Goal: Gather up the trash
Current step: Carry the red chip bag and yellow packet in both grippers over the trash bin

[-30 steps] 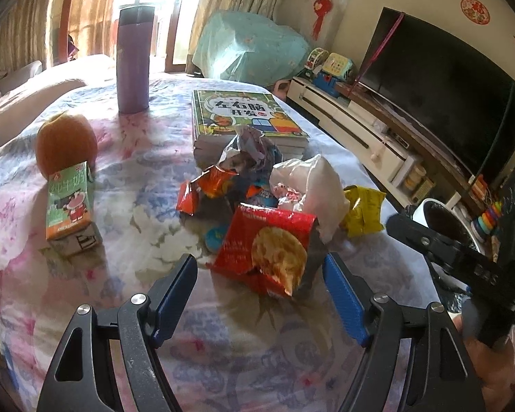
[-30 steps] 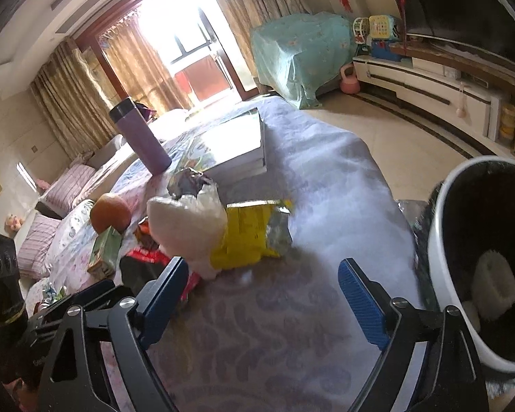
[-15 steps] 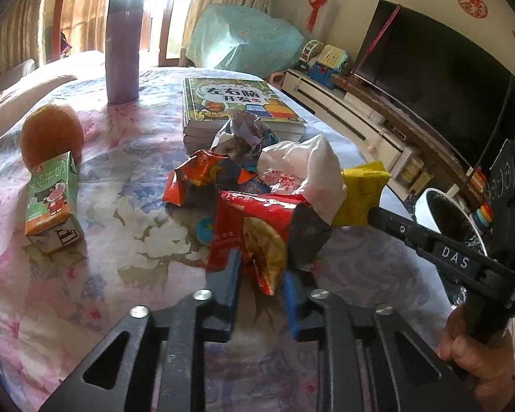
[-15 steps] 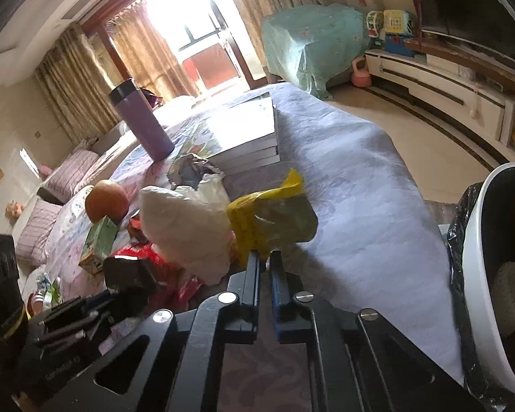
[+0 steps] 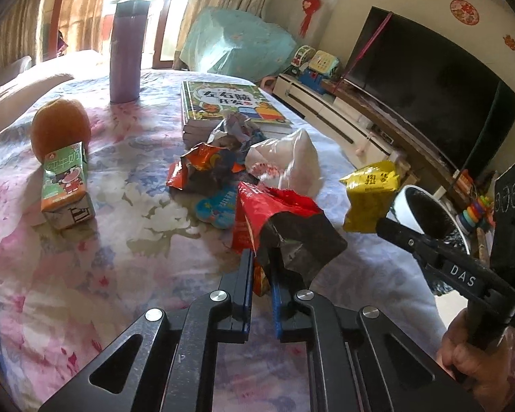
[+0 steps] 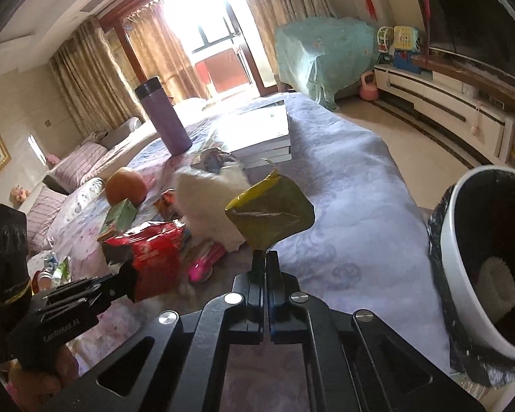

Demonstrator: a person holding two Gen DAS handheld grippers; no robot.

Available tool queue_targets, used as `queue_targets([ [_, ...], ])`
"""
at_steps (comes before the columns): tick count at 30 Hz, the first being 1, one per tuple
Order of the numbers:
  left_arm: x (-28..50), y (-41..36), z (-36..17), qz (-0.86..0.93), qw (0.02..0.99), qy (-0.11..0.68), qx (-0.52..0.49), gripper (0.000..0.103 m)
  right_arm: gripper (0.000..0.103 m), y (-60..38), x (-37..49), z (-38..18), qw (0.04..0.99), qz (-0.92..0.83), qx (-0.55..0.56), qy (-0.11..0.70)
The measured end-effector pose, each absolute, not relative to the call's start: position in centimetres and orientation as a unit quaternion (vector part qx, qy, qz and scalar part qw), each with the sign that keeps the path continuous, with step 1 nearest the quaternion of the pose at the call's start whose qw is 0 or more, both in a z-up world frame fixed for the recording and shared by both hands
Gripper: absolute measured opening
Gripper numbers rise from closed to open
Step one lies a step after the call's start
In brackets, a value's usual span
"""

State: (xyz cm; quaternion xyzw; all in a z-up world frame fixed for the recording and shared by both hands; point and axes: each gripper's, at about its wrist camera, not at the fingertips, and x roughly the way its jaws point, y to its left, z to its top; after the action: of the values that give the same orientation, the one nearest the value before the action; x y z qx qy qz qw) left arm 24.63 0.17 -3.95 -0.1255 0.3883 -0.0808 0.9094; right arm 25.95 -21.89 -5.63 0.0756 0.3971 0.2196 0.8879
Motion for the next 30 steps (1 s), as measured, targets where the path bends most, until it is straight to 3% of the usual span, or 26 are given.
queue_targets([
  [30, 24.1, -10.2, -2.7, -0.188, 0.898, 0.392, -0.073, 0.008, 0.001, -32.2, 19.5, -3.1, 0.912, 0.138, 0.119, 0.367],
])
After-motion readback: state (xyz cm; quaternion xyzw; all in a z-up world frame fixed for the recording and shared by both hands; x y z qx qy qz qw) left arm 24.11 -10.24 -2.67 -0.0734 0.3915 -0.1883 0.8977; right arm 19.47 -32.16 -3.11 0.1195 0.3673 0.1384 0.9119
